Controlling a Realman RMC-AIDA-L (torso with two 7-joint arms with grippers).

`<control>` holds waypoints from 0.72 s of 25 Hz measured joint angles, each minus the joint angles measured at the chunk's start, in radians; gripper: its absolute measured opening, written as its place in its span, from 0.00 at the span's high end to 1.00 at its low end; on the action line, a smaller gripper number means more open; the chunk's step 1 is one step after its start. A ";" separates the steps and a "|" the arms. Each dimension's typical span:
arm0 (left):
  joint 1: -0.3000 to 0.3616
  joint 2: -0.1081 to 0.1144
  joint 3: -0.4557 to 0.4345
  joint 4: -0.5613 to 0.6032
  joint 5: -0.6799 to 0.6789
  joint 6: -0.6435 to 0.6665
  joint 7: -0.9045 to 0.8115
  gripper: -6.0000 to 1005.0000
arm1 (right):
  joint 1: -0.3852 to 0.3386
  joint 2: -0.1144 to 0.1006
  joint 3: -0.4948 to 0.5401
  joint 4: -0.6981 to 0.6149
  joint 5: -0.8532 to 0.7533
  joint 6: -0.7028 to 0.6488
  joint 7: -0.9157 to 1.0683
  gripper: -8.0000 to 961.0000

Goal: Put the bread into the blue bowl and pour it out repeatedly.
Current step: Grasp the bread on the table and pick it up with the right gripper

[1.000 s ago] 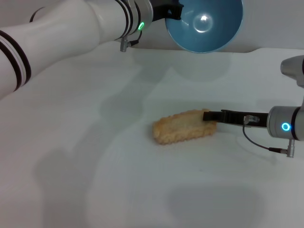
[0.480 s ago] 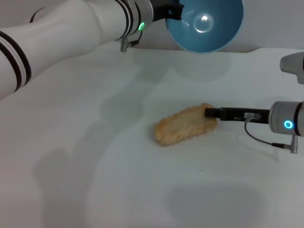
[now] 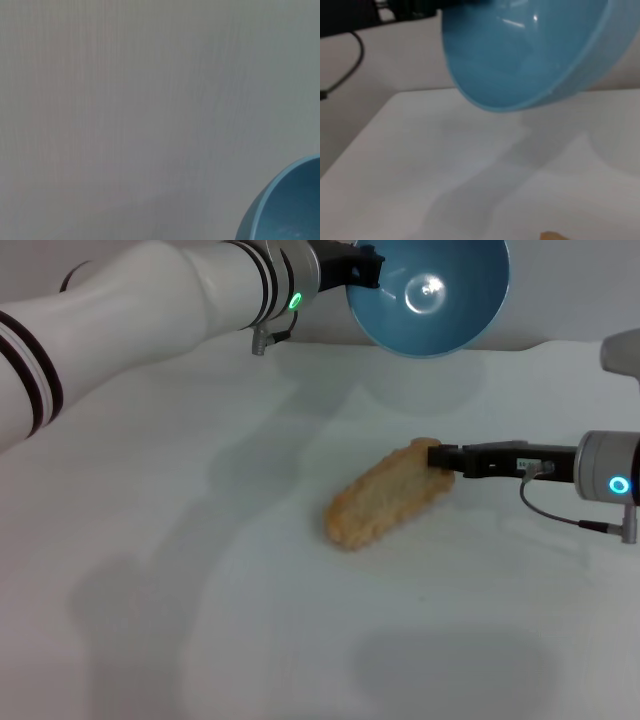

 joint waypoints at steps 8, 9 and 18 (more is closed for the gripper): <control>0.005 0.000 0.000 -0.007 -0.002 0.008 0.000 1.00 | -0.029 -0.006 -0.010 -0.101 -0.007 -0.073 0.008 0.85; 0.007 0.000 0.000 -0.007 -0.002 0.009 0.000 1.00 | -0.034 -0.006 -0.021 -0.120 -0.008 -0.082 0.012 0.86; 0.013 0.004 0.000 -0.010 -0.003 0.044 0.000 1.00 | -0.096 -0.011 -0.185 -0.365 -0.011 -0.095 0.128 0.93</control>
